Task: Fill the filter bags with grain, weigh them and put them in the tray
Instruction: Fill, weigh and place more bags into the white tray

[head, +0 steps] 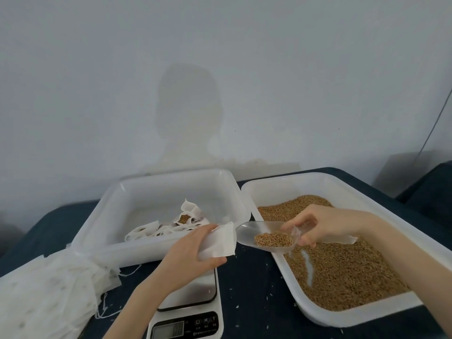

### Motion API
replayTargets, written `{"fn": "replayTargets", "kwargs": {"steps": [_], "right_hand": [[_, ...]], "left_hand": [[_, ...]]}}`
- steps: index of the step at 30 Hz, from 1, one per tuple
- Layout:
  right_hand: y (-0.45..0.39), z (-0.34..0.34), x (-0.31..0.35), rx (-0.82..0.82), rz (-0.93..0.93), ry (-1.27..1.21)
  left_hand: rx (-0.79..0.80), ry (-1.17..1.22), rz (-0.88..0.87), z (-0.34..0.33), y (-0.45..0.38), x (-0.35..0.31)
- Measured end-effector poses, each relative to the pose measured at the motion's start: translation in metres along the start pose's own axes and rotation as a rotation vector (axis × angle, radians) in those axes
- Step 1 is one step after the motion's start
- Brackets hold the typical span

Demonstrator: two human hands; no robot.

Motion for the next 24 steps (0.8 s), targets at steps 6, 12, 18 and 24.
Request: {"fn": "replayTargets", "kwargs": {"steps": [6,12,18,24], "right_hand": [[-0.005,-0.003,-0.001,0.004,0.033,-0.010],[-0.008,-0.003,0.007,0.030,0.052,-0.022],[-0.011,-0.003,0.023,0.036,0.042,0.077],[-0.013,-0.003,0.036,0.080,0.057,0.099]], "left_hand": [[-0.006,-0.053,-0.039,0.000,0.000,-0.006],[-0.017,-0.130,-0.079,0.002,-0.003,-0.017],[0.023,-0.174,-0.140,0.000,0.000,-0.030],[0.079,-0.206,-0.148,-0.001,0.004,-0.032]]}}
Point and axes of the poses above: each hand's wrist, its own y-axis away from the middle knuckle, its own z-axis out of the back of the hand, x = y × z, the point moved 2 cm from there along -y, towards the middle knuckle, and after that the axes turned 7 degrees about y, right-handed, at the moved point
